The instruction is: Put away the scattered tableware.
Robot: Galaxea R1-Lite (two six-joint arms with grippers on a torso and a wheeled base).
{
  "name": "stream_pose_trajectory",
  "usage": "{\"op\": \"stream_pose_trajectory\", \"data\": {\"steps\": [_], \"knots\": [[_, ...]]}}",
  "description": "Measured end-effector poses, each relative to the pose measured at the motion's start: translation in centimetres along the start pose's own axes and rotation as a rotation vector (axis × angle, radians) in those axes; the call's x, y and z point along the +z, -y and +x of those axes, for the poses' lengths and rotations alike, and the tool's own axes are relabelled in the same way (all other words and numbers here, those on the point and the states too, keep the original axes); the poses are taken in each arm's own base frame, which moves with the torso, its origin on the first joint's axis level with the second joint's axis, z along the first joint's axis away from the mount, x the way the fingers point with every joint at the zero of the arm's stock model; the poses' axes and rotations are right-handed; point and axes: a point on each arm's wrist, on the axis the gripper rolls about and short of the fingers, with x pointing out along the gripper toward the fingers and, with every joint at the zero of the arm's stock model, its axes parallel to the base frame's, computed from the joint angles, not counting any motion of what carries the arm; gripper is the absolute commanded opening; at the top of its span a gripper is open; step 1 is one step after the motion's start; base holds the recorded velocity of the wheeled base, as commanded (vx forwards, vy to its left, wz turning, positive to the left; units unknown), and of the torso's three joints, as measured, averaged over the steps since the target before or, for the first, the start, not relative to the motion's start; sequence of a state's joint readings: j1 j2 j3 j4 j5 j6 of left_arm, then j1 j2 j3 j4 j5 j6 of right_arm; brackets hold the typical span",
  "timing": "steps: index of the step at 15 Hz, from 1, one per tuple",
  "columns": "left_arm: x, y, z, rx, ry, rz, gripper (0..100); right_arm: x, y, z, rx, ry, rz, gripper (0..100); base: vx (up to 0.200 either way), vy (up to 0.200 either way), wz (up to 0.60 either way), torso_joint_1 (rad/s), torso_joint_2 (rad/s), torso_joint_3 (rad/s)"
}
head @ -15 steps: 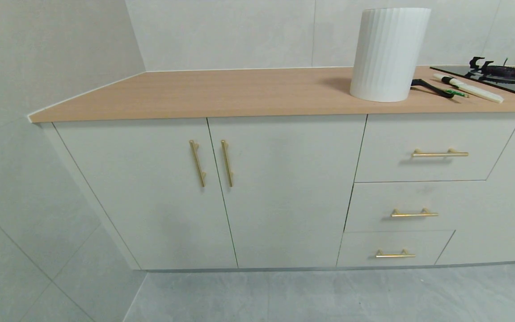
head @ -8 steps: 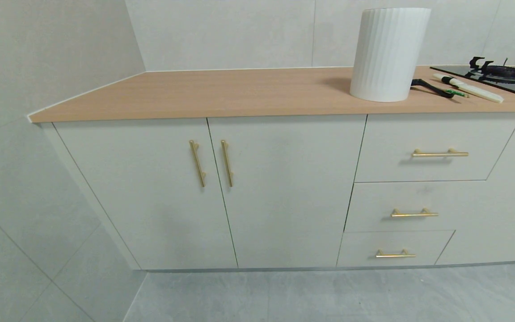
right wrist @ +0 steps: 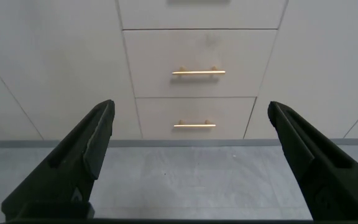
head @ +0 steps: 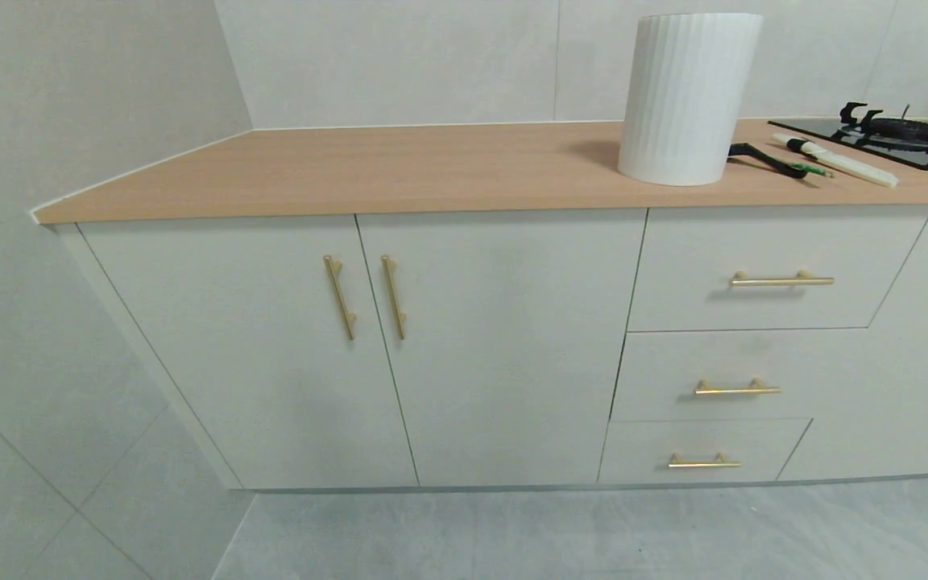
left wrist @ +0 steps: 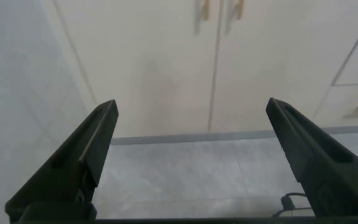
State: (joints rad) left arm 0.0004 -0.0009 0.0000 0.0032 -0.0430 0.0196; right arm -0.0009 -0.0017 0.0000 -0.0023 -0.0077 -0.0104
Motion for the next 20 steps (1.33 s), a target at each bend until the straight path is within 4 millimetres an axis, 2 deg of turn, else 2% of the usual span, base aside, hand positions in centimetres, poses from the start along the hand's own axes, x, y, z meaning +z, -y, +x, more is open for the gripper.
{"op": "stream_pose_trajectory", "data": {"steps": [10,19,20], "knots": [[0.00,0.00,0.00,0.000,0.000,-0.003,100,0.00,0.00,0.00,0.001,0.000,0.009,100,0.000,-0.200,0.00,0.002,0.00,0.002],[0.00,0.00,0.00,0.001,0.000,-0.008,100,0.01,-0.01,0.00,0.001,0.000,0.012,100,0.000,0.000,0.00,0.000,0.00,0.000],[0.00,-0.01,0.00,0.000,0.000,-0.008,100,0.01,-0.01,0.00,0.001,0.000,0.012,100,0.200,0.000,0.00,0.002,0.00,-0.002]]}}
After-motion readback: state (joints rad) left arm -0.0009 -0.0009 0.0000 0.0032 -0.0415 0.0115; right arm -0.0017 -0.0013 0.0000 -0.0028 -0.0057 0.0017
